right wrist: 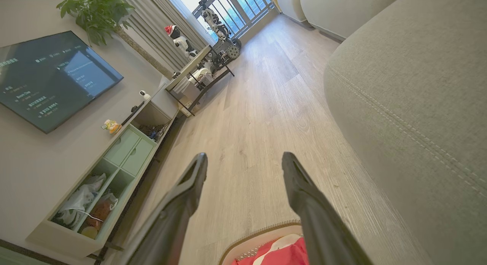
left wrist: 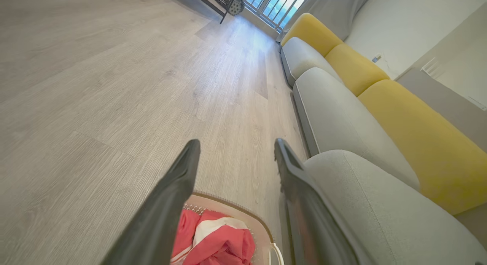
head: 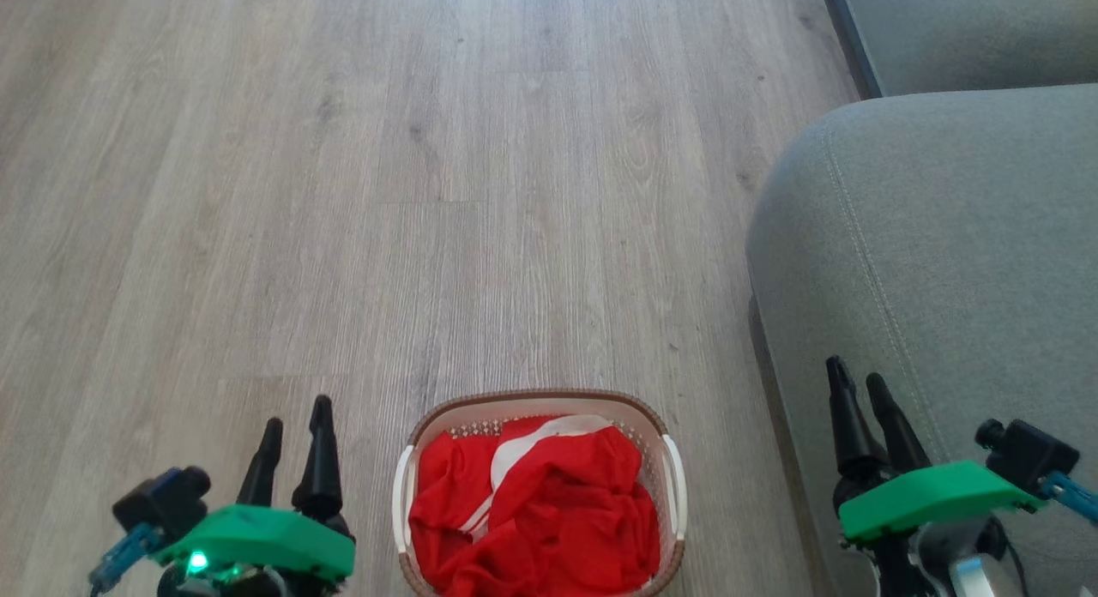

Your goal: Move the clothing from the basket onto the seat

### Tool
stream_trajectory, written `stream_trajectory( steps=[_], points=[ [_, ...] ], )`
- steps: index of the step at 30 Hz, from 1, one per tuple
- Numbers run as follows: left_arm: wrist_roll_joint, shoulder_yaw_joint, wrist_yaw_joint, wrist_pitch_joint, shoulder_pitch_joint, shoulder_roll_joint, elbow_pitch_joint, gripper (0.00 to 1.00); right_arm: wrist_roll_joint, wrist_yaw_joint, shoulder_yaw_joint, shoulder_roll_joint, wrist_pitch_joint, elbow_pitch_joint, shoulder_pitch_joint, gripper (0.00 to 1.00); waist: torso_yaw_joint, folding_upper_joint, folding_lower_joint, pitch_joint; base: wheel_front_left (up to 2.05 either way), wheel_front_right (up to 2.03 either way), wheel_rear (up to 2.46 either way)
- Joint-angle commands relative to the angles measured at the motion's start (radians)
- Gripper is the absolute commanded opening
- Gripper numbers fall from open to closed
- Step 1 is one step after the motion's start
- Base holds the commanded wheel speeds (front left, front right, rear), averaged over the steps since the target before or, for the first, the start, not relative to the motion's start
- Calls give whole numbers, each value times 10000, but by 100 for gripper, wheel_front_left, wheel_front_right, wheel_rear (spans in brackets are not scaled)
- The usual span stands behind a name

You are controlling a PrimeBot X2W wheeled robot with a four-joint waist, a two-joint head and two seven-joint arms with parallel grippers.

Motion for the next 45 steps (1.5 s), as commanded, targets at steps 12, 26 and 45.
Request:
stream_trajectory(
  steps=[12, 26, 45],
  points=[
    [1862, -112, 342, -459, -6, 182, -657, 100, -1745, -1, 418, -109, -525, -570, 19, 100, 5, 0, 0, -80, 0, 0, 0],
    [3466, -218, 614, -868, 268, 210, -634, 100, -3441, -1, 656, -125, -939, -753, 146, 100, 57, 0, -1, -140, 0, 0, 0],
    [5452, -194, 852, -1424, 558, 127, -792, 100, -5672, -2, 952, -147, -1501, -1046, 231, 100, 73, 0, -1, -155, 0, 0, 0]
  ],
)
